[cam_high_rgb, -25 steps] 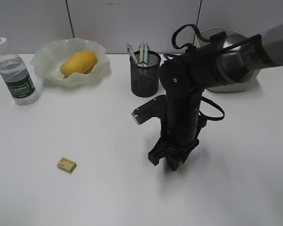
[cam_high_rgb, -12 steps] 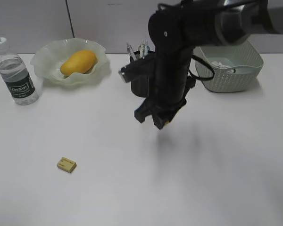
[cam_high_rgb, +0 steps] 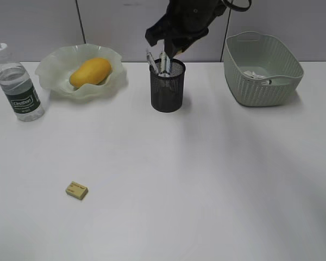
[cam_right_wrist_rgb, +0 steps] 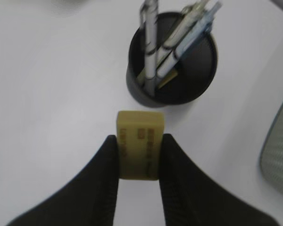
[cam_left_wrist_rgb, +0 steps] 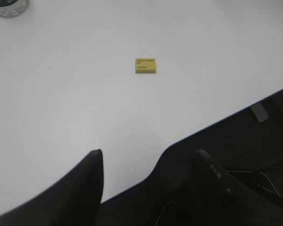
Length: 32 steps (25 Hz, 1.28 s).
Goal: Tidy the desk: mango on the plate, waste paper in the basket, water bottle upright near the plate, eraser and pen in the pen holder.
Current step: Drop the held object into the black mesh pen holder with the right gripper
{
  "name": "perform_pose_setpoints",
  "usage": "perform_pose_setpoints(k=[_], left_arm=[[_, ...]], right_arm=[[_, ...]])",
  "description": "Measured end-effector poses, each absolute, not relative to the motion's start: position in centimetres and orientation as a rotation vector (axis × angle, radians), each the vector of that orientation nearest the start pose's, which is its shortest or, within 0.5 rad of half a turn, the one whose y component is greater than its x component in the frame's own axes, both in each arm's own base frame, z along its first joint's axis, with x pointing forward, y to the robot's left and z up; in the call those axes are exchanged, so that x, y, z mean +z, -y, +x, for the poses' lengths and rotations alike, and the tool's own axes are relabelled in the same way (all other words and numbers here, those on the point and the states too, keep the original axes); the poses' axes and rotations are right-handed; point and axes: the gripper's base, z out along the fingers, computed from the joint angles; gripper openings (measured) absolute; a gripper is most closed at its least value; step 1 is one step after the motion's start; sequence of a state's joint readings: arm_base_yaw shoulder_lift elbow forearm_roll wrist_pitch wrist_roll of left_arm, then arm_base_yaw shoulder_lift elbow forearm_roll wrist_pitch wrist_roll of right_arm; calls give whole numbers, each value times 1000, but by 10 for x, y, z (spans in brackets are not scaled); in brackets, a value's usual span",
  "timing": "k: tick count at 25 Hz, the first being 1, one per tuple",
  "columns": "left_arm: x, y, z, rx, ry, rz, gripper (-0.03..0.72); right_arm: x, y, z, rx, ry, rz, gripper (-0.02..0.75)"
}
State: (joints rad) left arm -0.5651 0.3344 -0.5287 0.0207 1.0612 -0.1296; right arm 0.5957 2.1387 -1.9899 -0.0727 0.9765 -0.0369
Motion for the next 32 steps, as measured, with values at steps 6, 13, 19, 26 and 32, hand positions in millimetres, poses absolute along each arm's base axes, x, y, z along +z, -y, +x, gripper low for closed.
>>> perform_pose_setpoints(k=[6,13,19,26,32], left_arm=[[279,23,39,-312,-2315,515,445],[279,23,39,-312,-2315,515,445],[279,23,39,-312,-2315,515,445],[279,23,39,-311,-2315,516,445],[279,23,39,-311,-2315,516,445]], right_arm=[[260,-269,425,152,-2367,-778,218],[214,-270,449,155,-2360,-749,218],[190,-269,459,163,-2359,-728,229],[191,-271,462,183,-2327,-713,448],[205,-269,459,160,-2397,-728,545]])
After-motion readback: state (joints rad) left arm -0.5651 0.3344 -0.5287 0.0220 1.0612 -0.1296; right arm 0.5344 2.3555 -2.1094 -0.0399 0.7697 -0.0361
